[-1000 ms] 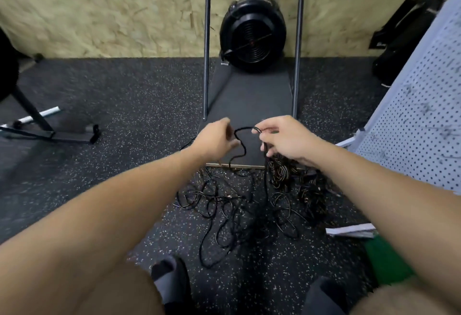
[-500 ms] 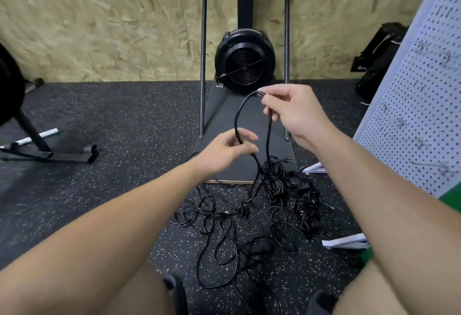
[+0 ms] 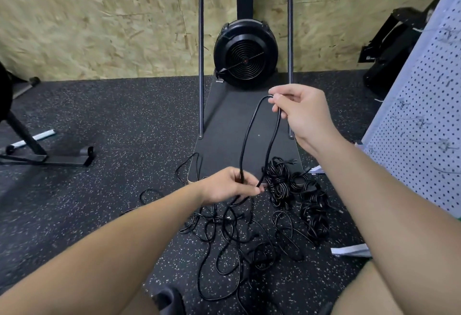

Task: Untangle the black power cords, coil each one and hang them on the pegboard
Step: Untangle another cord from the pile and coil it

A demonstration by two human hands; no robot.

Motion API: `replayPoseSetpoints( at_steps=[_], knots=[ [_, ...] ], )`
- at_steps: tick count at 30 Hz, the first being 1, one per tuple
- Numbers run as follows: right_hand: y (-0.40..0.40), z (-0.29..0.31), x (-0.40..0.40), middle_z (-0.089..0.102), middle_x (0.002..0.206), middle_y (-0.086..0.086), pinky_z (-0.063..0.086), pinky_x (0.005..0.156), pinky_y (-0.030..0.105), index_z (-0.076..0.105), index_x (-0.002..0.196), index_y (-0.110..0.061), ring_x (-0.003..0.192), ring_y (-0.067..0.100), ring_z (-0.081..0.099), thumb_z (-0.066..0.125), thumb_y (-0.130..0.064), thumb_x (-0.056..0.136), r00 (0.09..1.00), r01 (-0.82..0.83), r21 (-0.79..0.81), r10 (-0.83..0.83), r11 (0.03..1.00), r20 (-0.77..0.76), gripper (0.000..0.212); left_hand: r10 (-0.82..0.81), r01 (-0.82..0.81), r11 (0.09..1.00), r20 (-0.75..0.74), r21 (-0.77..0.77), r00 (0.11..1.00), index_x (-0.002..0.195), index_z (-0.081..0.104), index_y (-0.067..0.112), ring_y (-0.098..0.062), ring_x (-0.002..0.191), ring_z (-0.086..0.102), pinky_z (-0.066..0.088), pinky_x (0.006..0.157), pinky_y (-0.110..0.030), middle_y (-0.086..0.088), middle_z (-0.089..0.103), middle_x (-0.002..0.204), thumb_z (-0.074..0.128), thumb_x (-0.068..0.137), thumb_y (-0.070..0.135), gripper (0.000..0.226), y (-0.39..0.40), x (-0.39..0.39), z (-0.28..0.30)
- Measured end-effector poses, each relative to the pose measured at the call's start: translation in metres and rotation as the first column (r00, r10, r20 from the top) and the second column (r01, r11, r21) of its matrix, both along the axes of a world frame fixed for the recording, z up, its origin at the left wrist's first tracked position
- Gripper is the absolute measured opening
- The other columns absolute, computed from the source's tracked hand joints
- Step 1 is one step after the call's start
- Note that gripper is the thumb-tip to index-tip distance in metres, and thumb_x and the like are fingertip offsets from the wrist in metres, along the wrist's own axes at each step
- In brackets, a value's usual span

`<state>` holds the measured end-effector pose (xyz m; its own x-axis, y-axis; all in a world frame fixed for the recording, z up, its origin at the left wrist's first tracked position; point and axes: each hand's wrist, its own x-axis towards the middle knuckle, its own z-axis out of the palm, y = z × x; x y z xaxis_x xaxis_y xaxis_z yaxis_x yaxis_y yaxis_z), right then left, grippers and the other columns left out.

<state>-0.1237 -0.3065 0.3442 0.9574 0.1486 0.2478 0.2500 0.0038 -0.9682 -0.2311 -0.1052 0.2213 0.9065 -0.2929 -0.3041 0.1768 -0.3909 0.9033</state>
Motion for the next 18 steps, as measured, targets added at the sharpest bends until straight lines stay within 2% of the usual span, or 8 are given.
replayPoseSetpoints(
  at_steps=[3,4,6,9,12,15,16,18],
  knots=[
    [0.003,-0.005,0.017,0.083,0.094,0.010,0.050,0.065,0.026,0.084,0.104,-0.012,0.081,0.014,0.072,0.067,0.000,0.100,1.000,0.026,0.029,-0.026,0.999,-0.014,0.021,-0.038,0.045,0.988,-0.048,0.150,0.998,0.099,0.080,0.007,-0.007,0.086,0.069,0.056,0.089,-0.031,0.007,0.078,0.093,0.083,0.100,0.024,0.017,0.016,0.004,-0.030],
    [0.003,-0.007,0.025,0.083,0.094,0.010,0.051,0.065,0.026,0.084,0.105,-0.012,0.081,0.014,0.072,0.068,0.000,0.100,0.999,0.037,0.039,-0.036,0.999,-0.021,0.021,-0.047,0.060,0.971,-0.063,0.230,0.997,0.097,0.080,0.011,-0.006,0.087,0.071,0.054,0.089,-0.027,0.010,0.079,0.093,0.081,0.101,0.027,0.017,0.023,0.006,-0.040],
    [0.003,-0.012,0.038,0.083,0.095,0.011,0.051,0.066,0.026,0.083,0.106,-0.011,0.081,0.014,0.072,0.069,0.001,0.099,0.997,0.058,0.062,-0.055,0.996,-0.045,0.020,-0.097,0.122,0.916,-0.084,0.381,0.992,0.096,0.082,0.020,-0.003,0.084,0.071,0.051,0.086,-0.020,0.014,0.079,0.094,0.071,0.107,0.037,0.023,0.033,0.009,-0.053],
    [0.011,-0.028,0.052,0.083,0.103,0.011,0.057,0.075,0.026,0.081,0.112,-0.010,0.091,0.018,0.077,0.072,0.001,0.100,0.991,0.009,0.054,-0.002,0.998,-0.133,0.019,-0.124,0.157,0.848,-0.098,0.507,0.987,0.097,0.082,0.022,-0.008,0.065,0.056,0.048,0.071,-0.027,0.011,0.066,0.077,0.055,0.113,0.048,0.041,0.041,0.012,-0.062],
    [0.020,-0.050,0.061,0.076,0.134,0.012,0.061,0.103,0.035,0.073,0.136,-0.009,0.119,0.018,0.075,0.074,-0.001,0.101,0.970,-0.100,0.003,0.098,0.995,-0.223,0.036,-0.057,0.095,0.873,-0.093,0.479,0.994,0.098,0.079,0.014,-0.002,0.052,0.049,0.042,0.057,-0.025,0.016,0.075,0.073,0.048,0.118,0.040,0.046,0.040,0.021,-0.056],
    [0.022,-0.064,0.068,0.053,0.162,0.001,0.050,0.119,0.045,0.054,0.158,-0.018,0.145,0.017,0.056,0.073,-0.010,0.103,0.975,-0.108,-0.304,0.041,0.947,-0.220,0.059,0.100,-0.092,0.905,0.002,0.416,0.995,0.104,0.071,0.008,-0.010,0.056,0.061,0.048,0.055,-0.027,-0.001,0.082,0.088,0.049,0.118,0.034,0.036,0.041,0.041,-0.037],
    [0.022,-0.066,0.067,0.053,0.161,0.001,0.050,0.118,0.046,0.055,0.157,-0.022,0.143,0.019,0.057,0.073,-0.013,0.103,0.977,-0.092,-0.408,0.003,0.909,-0.213,0.058,0.171,-0.175,0.912,0.046,0.370,0.984,0.104,0.066,0.007,-0.014,0.058,0.065,0.050,0.054,-0.028,-0.005,0.081,0.086,0.049,0.117,0.031,0.033,0.041,0.048,-0.030],
    [0.021,-0.069,0.059,0.071,0.138,0.005,0.059,0.105,0.048,0.070,0.134,-0.022,0.120,0.027,0.072,0.074,-0.014,0.100,0.972,-0.108,-0.502,-0.016,0.858,-0.236,0.035,0.327,-0.336,0.921,0.078,0.198,0.942,0.102,0.060,0.004,-0.021,0.064,0.074,0.058,0.055,-0.032,-0.011,0.075,0.081,0.048,0.118,0.024,0.029,0.039,0.061,-0.014]
  ],
)
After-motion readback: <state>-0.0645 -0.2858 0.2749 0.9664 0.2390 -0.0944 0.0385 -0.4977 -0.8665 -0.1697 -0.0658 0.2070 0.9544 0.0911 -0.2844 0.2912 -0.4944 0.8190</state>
